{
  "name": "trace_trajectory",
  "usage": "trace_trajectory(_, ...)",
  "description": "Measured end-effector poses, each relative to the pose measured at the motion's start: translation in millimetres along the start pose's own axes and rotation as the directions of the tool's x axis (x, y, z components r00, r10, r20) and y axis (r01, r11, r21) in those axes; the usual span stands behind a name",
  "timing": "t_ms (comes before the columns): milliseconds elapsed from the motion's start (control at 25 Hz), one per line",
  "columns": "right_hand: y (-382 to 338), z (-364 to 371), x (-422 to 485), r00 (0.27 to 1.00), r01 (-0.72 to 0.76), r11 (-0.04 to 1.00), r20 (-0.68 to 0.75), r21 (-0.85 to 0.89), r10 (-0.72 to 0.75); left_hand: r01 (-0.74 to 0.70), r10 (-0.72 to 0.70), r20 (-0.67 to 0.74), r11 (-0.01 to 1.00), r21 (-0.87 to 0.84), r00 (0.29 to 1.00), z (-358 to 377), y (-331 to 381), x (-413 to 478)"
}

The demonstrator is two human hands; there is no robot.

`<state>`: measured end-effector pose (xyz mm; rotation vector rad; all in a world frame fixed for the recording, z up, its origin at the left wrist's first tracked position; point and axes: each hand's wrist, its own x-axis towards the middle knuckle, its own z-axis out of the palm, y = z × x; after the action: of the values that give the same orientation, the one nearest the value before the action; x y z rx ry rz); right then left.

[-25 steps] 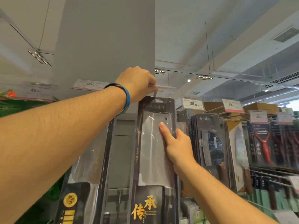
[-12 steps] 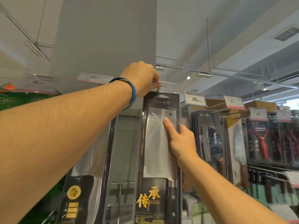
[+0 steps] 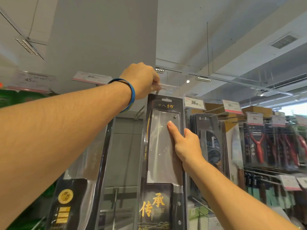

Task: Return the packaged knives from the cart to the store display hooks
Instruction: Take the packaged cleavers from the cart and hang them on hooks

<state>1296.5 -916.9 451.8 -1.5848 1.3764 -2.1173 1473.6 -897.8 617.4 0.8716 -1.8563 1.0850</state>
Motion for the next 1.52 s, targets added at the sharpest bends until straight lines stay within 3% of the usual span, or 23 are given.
trace_trajectory(160,15,19,-14,0.975,0.094,0.933,0.221,-0.347,-0.016,0.001,-0.001,0.001,1.0,0.008,1.0,-2,1,2)
trace_trajectory(240,32,24,-25,0.973,0.114,0.894,0.232,-0.434,-0.011,-0.002,0.002,0.024,1.0,0.006,1.0,-4,-1,2)
trace_trajectory(440,18,15,-16,0.977,0.214,0.967,0.014,-0.136,-0.215,-0.008,0.008,0.034,1.0,0.013,0.999,-4,-2,3)
trace_trajectory(520,1,14,-10,0.963,0.264,0.959,-0.03,-0.101,-0.269,-0.021,0.02,0.018,0.999,0.027,1.0,-4,0,3)
trace_trajectory(760,-11,26,-4,0.995,0.073,0.997,0.072,-0.023,-0.071,-0.013,0.013,0.007,1.0,0.011,1.0,-3,-2,2)
trace_trajectory(960,-6,21,-3,0.996,0.028,0.998,0.079,0.054,-0.032,-0.028,0.028,-0.006,0.999,0.021,1.0,-2,-2,1)
trace_trajectory(1360,-14,12,-6,0.999,0.003,1.0,0.034,0.023,-0.004,-0.016,0.017,-0.052,1.0,0.019,0.999,3,-3,-2)
trace_trajectory(1520,-24,12,-5,0.985,-0.021,1.0,0.169,0.005,0.02,-0.007,0.008,-0.049,1.0,0.015,0.999,2,-3,0)
